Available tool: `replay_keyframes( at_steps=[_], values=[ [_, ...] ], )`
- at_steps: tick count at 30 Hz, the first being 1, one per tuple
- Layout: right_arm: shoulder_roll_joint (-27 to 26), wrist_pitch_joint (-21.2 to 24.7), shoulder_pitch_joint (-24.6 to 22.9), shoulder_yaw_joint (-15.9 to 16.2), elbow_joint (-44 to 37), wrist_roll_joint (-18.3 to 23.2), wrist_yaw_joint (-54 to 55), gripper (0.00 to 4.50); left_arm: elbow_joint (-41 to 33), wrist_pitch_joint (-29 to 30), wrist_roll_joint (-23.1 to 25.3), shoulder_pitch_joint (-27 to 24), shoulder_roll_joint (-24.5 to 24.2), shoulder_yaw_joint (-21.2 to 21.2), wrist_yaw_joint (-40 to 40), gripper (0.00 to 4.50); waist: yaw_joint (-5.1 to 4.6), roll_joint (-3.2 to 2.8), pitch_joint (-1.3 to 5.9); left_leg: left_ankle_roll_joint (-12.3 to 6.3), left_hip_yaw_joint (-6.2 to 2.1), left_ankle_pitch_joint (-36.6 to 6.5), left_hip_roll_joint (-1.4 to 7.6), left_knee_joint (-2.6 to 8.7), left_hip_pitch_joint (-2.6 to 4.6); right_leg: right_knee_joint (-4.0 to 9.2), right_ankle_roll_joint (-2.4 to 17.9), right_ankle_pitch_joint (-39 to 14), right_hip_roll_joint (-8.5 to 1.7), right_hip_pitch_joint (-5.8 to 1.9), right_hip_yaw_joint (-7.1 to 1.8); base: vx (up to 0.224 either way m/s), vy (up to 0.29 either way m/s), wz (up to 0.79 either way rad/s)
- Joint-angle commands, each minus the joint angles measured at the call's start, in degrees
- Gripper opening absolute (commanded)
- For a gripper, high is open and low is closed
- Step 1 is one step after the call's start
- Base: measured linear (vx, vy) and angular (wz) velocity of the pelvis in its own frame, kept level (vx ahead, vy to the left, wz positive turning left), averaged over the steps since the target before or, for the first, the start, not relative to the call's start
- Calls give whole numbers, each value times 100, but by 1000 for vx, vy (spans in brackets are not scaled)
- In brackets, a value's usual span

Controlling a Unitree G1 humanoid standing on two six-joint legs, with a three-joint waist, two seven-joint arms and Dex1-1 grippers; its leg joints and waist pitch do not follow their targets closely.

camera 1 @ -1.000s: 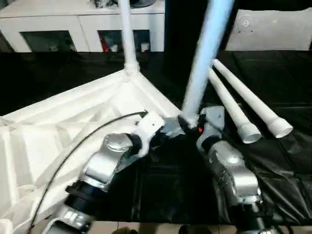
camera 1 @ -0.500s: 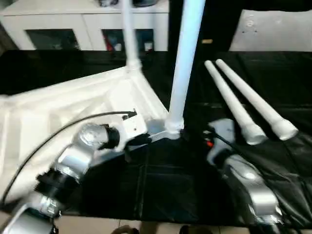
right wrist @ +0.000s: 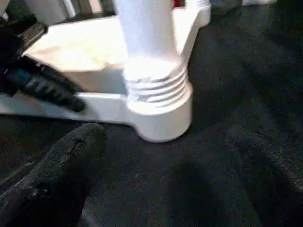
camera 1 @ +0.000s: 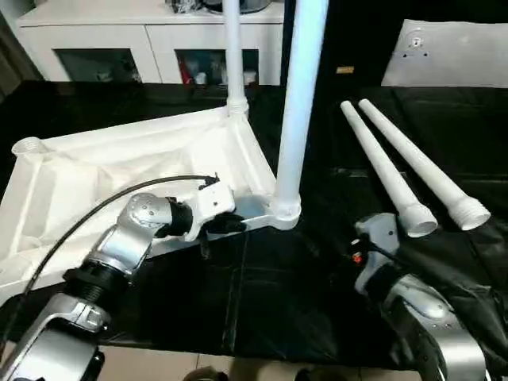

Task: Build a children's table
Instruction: Rotate leg to tighten

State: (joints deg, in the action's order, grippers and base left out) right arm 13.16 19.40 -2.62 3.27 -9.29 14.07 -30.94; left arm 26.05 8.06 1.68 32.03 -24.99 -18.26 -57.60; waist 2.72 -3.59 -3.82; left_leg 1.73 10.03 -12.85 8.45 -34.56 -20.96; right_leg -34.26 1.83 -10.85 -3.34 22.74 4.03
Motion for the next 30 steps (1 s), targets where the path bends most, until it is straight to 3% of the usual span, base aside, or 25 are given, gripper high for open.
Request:
replay_keyframes(
  at_steps=[1,3,7,8,14,17,21,23,30],
  values=[
    [83,-11,100,200,-145,8,-181,450,-36,265,-130,-82,72,183,256,55,1,29,339,-365,-210,-634,485,420,28,409,1224,-1132,-613,-323,-364,0,0,0],
    [138,-86,127,325,-139,-50,-323,450,-40,313,-231,-70,133,279,341,59,2,61,355,-454,-205,-488,478,399,4,396,1235,-968,-615,-331,-365,0,0,0],
    [194,-10,136,478,-196,-23,-478,450,-123,505,-304,-11,221,418,428,96,8,59,367,-570,-203,-352,479,384,3,373,1251,-736,-601,-321,-355,0,0,0],
    [191,-3,149,530,-192,-43,-479,450,-101,507,-265,33,267,432,512,97,11,76,372,-583,-201,-346,477,380,5,374,1261,-719,-604,-324,-355,0,0,0],
    [194,-15,165,574,-172,-55,-437,450,-26,795,-173,102,296,355,598,141,26,51,370,-565,-212,-372,481,386,8,377,1226,-773,-597,-321,-350,0,0,0],
    [223,-52,152,584,-169,-75,-440,450,-23,1057,-142,128,262,243,449,141,32,10,389,-558,-216,-304,474,371,12,365,1253,-676,-598,-325,-348,0,0,0],
    [227,-56,156,558,-160,-73,-402,450,46,1012,61,123,193,120,570,141,33,24,400,-581,-216,-278,474,366,8,359,1260,-562,-592,-334,-346,0,0,0],
    [227,-56,157,567,-164,-69,-396,450,56,987,84,122,200,130,631,104,35,16,401,-588,-217,-277,479,365,7,359,1291,-524,-597,-335,-345,0,0,0],
    [218,-80,165,584,-171,-77,-351,450,-90,894,10,63,295,274,820,57,45,34,388,-455,-215,-517,473,375,10,407,1185,-1052,-600,-334,-348,0,0,0]
  ],
)
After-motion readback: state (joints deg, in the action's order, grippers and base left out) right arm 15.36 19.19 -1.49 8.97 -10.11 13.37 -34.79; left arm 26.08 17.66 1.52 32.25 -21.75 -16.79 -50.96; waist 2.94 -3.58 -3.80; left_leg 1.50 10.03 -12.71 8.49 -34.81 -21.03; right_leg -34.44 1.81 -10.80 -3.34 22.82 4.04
